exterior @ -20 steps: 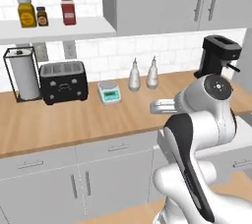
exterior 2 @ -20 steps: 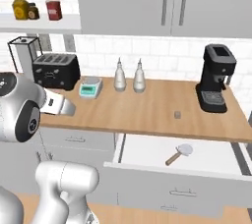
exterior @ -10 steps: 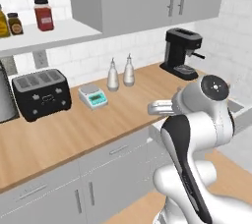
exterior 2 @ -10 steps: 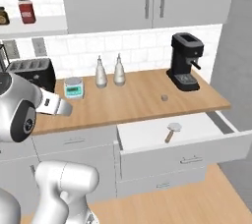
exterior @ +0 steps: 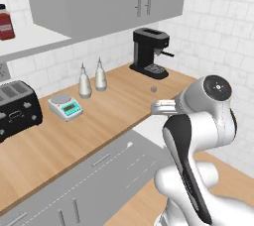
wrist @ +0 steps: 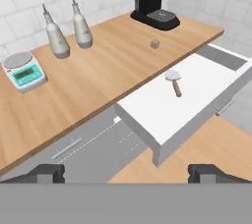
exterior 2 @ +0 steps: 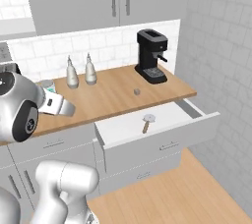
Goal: Pick the pizza cutter from the drawer and place it on the counter.
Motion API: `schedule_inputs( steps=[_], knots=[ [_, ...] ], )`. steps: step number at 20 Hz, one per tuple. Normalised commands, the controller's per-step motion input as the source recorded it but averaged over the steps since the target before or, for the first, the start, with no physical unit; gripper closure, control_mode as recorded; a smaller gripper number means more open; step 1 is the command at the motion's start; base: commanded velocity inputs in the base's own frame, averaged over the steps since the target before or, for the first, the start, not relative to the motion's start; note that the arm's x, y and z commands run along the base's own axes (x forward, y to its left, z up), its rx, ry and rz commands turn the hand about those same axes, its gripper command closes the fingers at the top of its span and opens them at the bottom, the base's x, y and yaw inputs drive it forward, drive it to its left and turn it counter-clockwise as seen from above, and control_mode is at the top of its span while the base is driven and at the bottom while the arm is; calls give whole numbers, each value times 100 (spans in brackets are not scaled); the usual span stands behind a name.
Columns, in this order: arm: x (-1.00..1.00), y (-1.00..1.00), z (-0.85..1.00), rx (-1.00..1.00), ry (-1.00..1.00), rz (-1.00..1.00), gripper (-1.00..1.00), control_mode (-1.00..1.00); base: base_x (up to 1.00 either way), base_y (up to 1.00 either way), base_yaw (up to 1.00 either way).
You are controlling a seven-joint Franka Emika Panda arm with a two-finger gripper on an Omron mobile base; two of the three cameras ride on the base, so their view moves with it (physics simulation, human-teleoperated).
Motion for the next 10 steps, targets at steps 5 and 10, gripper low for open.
schedule_inputs(
  steps=[5, 10],
  knots=[
    [1, -55, 0, 0, 0, -14, -100, -100, 0, 0, 0],
    [5, -96, -11, 1, 9, -20, -100, -100, 0, 0, 0]
  ],
)
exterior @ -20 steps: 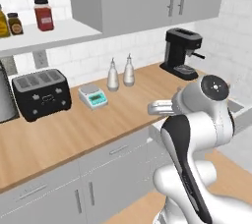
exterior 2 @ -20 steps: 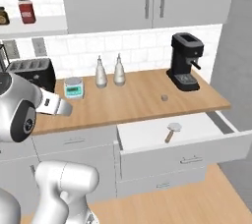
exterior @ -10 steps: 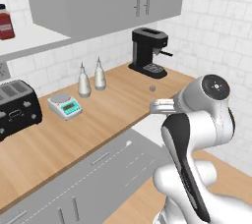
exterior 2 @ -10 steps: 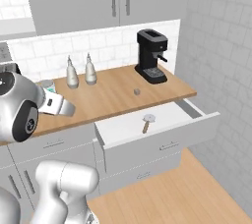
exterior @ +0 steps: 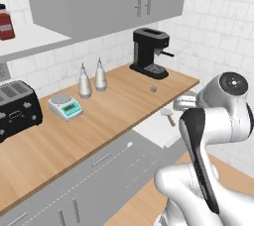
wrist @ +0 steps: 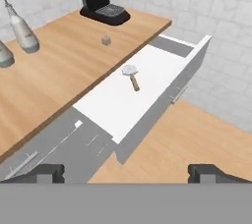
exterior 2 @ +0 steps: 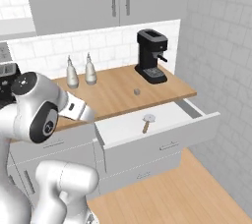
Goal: Pick the pizza cutter from the drawer and place it on the counter.
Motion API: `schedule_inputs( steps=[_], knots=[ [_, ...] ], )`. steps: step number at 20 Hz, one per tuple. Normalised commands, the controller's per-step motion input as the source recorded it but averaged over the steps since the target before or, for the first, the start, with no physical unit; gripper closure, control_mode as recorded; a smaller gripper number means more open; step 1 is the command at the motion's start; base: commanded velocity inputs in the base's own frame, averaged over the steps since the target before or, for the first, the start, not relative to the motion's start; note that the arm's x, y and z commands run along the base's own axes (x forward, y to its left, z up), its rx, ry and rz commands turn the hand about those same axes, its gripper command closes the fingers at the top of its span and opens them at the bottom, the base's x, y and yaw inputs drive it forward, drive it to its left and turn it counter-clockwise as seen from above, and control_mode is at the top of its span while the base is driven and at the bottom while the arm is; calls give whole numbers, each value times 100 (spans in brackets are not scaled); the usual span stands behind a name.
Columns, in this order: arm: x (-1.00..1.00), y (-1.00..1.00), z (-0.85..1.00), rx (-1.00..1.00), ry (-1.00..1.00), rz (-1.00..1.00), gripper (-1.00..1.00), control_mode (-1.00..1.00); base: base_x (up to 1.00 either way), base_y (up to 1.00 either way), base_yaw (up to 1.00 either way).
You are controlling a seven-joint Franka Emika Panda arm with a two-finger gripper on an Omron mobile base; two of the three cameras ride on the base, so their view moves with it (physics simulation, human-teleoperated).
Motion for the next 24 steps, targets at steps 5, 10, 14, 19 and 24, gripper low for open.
schedule_inputs(
  steps=[5, 10, 14, 19, 24],
  knots=[
    [26, -100, -45, 7, 20, -29, -100, -100, 0, 0, 0],
    [40, -100, -23, 21, 24, -25, -100, -100, 0, 0, 0],
    [45, -96, 0, 27, 22, -7, -100, -100, 0, 0, 0],
    [52, -51, -26, 14, 8, -4, -100, -100, 0, 0, 0],
    [59, -2, -65, 3, 3, -2, -100, -100, 0, 0, 0]
  ],
)
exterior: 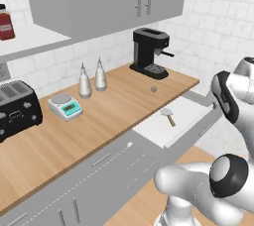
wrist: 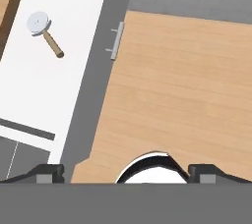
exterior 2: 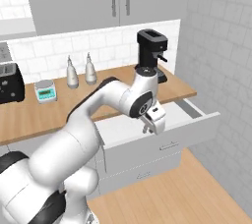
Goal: Pick the pizza cutter from the drawer and place it on the counter.
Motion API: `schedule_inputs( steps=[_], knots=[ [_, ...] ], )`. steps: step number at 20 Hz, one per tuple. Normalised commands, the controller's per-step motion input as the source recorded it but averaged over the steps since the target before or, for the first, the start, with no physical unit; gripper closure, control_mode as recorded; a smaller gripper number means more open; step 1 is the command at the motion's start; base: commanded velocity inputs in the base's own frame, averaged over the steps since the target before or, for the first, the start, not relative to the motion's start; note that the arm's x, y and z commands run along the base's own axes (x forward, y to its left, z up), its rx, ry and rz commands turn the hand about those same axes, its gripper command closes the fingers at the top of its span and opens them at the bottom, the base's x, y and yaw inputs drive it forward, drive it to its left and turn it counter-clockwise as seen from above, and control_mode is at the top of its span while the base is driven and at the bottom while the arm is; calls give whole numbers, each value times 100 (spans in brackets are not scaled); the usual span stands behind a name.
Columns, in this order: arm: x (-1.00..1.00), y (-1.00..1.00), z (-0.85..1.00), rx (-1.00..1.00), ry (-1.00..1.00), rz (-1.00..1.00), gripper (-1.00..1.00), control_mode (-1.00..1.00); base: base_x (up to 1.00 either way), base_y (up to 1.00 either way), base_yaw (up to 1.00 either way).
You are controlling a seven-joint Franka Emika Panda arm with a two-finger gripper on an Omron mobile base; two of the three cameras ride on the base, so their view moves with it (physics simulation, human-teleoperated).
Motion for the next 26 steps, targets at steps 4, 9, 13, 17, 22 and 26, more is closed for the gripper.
schedule_inputs(
  steps=[4, 9, 13, 17, 22, 26],
  knots=[
    [49, 0, -73, 0, 0, 0, -100, -100, 0, 0, 0],
    [60, 0, -48, 0, -2, 0, -100, -100, 0, 0, 0],
    [68, 0, -38, 0, -2, 0, -100, -100, 0, 0, 0],
    [57, 0, -48, 0, 0, 0, -100, -100, 0, 0, 0],
    [41, 0, -41, 0, 0, 0, -100, -100, 0, 0, 0],
    [31, 0, -33, 0, 0, 0, -100, -100, 0, 0, 0]
  ],
)
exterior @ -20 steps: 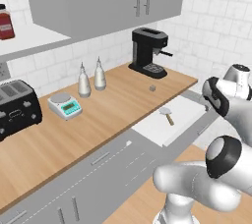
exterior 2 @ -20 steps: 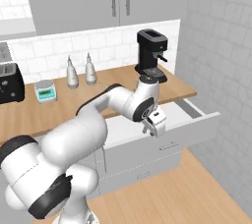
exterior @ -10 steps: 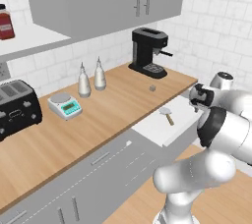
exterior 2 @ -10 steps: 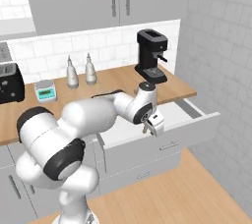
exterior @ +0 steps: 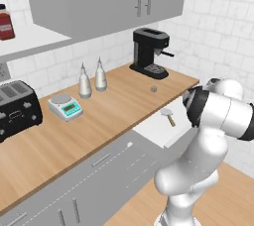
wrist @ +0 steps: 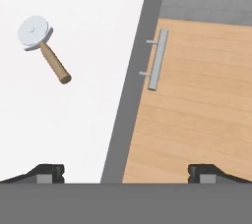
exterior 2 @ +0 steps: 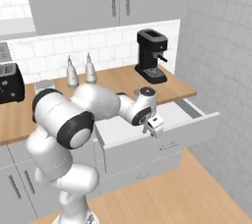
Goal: Pick the pizza cutter from the drawer and place it on the counter.
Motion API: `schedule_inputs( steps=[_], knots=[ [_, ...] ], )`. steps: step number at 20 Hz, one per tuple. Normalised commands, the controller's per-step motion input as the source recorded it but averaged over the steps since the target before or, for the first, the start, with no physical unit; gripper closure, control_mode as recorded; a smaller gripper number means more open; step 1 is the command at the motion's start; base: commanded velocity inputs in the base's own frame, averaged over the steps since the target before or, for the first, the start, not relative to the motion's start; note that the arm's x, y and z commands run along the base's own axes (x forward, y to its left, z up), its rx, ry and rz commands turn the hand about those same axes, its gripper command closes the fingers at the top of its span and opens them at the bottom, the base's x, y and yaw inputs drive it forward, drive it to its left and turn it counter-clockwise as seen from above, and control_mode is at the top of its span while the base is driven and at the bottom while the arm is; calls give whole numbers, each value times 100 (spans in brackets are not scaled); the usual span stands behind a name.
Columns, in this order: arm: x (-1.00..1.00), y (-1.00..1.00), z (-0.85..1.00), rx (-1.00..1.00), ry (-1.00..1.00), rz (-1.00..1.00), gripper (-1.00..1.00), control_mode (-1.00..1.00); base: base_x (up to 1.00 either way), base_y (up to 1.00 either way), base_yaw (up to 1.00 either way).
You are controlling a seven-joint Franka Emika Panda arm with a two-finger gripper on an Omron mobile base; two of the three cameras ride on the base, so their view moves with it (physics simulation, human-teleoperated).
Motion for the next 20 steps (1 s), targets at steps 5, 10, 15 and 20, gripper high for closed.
schedule_inputs(
  steps=[5, 10, 15, 20],
  knots=[
    [19, -1, -49, 0, 1, 0, -100, -100, 0, 0, 0],
    [36, 0, -41, -1, 0, 0, -100, -100, 0, 0, 0],
    [28, 0, -30, 0, 0, 0, -100, -100, 0, 0, 0],
    [6, -2, -16, 0, 0, 0, -100, -100, 0, 0, 0]
  ],
)
